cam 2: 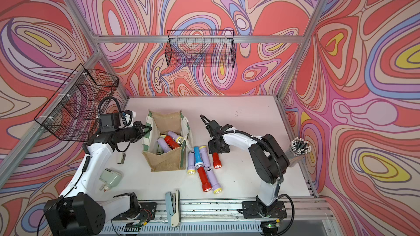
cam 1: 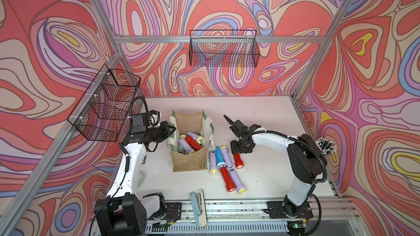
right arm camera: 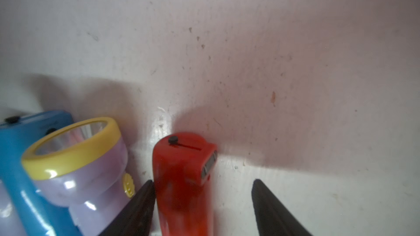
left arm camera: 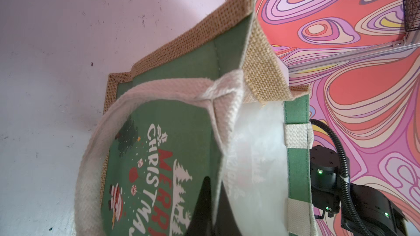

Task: Put the flashlights into the tote bags
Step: Pick up the flashlight from the center of the board.

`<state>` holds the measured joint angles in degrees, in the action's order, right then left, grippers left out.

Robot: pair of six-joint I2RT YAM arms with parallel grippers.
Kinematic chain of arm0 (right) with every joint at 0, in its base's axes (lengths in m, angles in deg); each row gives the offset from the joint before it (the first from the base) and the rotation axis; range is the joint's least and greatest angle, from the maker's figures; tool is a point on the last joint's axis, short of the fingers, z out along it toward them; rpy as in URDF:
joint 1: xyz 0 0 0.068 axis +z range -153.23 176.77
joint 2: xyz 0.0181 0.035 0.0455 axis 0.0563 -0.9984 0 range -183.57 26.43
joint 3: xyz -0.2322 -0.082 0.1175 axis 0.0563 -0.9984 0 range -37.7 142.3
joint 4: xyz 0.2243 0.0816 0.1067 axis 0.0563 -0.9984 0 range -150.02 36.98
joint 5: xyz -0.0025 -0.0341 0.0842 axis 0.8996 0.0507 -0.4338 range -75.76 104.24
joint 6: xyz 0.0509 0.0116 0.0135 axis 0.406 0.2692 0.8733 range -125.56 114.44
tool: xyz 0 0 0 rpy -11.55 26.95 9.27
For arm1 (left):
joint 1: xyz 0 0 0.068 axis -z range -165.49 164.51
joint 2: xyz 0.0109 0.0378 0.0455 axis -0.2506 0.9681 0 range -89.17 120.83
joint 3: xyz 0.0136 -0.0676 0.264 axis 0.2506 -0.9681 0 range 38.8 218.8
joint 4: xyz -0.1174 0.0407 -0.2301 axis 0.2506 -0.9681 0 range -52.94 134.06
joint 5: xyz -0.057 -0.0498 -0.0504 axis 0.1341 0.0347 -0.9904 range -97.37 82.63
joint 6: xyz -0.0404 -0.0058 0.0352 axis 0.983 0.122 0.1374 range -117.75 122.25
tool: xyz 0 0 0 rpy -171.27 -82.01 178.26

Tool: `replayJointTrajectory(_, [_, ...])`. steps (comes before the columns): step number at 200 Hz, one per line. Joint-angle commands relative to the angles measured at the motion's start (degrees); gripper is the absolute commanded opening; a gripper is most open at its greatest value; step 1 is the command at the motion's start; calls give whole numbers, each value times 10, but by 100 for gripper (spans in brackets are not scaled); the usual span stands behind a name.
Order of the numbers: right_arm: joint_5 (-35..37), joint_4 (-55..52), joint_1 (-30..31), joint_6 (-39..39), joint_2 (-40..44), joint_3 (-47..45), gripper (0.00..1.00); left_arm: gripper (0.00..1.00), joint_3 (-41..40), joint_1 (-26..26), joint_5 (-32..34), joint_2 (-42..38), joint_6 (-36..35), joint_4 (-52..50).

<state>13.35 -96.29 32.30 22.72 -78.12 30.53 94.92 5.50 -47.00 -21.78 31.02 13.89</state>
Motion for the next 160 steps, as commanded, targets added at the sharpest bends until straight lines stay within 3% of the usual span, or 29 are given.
replayJointTrajectory(1, [23,-10,14,-5,-20,12,69,0,-3,-3,-5,3,1,7])
replayJointTrajectory(67, [62,-36,22,-12,-58,23,56,0,-2,-3,-3,5,-1,5])
replayJointTrajectory(106, [71,-41,22,-10,-66,19,44,0,-2,-2,-4,5,-1,6])
replayJointTrajectory(126, [77,-43,22,-10,-64,21,32,0,-2,-3,-4,5,0,6])
replayJointTrajectory(160, [132,-76,22,-33,-49,49,27,0,0,-2,-5,4,-1,6])
